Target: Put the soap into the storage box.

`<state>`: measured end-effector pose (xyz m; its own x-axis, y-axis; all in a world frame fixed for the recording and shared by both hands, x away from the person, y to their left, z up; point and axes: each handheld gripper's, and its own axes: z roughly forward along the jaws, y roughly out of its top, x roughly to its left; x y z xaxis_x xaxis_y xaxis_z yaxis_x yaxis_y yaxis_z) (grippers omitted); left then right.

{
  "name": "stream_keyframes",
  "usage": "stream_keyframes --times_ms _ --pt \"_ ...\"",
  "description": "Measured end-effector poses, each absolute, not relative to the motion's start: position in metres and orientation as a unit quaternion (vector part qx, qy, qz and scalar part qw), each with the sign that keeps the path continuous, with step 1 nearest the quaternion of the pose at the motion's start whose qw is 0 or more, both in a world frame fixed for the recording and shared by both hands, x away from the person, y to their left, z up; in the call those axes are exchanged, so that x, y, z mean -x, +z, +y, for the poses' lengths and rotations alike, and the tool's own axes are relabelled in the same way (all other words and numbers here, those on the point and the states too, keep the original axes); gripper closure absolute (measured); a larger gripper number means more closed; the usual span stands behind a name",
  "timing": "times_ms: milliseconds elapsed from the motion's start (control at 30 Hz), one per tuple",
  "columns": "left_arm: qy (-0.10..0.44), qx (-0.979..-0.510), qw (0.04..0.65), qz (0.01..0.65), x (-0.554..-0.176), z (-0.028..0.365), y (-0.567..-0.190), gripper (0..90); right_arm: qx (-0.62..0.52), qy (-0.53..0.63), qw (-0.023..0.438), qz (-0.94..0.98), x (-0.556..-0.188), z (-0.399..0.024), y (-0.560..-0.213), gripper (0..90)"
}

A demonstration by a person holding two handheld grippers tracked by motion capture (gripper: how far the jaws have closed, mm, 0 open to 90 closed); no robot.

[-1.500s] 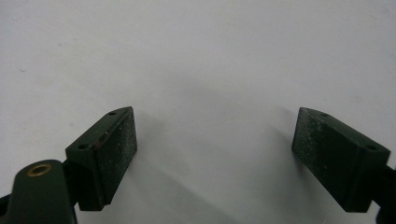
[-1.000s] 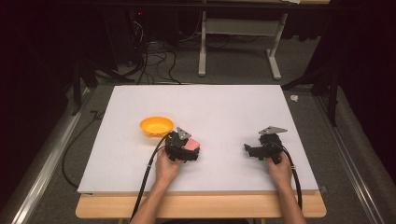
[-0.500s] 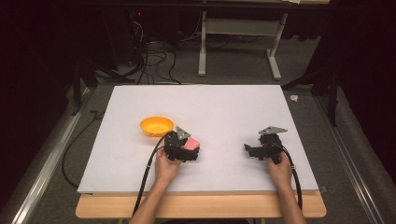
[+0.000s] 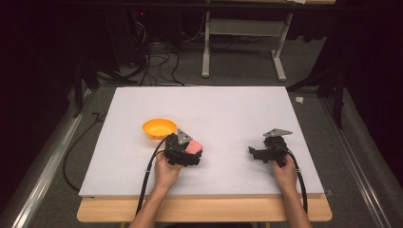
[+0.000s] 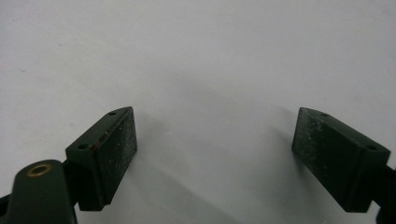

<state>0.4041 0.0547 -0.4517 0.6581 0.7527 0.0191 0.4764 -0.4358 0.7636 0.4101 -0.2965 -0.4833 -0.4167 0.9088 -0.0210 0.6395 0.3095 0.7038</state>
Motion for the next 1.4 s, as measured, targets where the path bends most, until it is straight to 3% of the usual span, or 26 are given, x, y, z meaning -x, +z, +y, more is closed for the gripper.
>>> stream_keyframes --times_ms 533,1400 --pt "0.163 -0.818 0.407 0.372 -0.395 0.073 -0.431 13.8 -0.496 0.315 0.214 0.780 -0.410 -0.296 -0.483 14.6" --pt "0.185 -0.798 0.414 0.397 -0.386 0.107 -0.416 13.8 -0.496 0.315 0.214 0.780 -0.410 -0.296 -0.483 14.7"
